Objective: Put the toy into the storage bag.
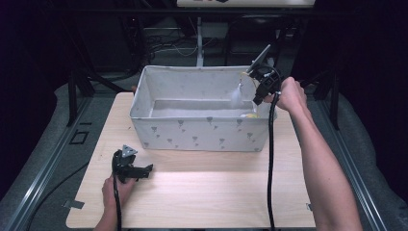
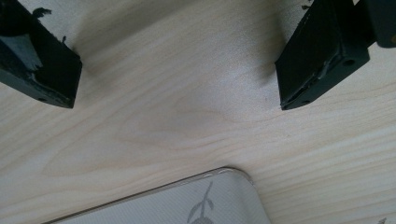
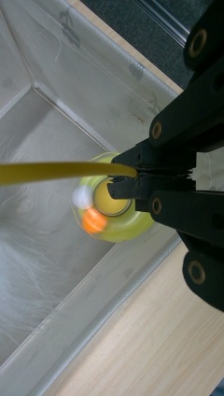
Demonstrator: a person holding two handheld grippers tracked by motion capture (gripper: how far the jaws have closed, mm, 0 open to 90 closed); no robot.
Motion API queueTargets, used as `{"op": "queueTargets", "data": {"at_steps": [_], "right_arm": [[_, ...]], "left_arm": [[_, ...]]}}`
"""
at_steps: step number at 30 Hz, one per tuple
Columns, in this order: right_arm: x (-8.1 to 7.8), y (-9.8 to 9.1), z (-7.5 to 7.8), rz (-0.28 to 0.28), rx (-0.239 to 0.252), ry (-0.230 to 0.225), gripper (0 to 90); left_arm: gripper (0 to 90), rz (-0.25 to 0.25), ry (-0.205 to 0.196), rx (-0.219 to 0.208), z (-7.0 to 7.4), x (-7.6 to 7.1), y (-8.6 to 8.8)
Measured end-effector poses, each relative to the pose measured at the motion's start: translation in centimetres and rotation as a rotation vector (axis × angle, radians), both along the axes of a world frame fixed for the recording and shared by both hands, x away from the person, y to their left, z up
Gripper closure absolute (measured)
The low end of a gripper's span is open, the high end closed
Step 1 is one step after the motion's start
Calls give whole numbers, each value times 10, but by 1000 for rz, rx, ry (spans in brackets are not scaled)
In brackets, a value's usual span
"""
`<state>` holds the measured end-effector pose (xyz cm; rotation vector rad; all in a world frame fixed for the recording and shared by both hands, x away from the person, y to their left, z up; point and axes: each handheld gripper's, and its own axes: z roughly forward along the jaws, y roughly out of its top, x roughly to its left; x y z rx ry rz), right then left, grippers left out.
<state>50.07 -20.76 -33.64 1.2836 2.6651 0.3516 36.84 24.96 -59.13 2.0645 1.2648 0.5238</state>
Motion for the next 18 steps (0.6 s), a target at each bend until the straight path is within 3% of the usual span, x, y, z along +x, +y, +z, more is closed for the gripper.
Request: {"op": "queueTargets", "data": {"at_steps": [9,18], "right_arm": [[1,-4,-23,-26,18,36,886],[3,-8,-40,-35,0,90,885]], "left_arm": [[2,0,0,0,0,0,0],[2,0,0,0,0,0,0]]}}
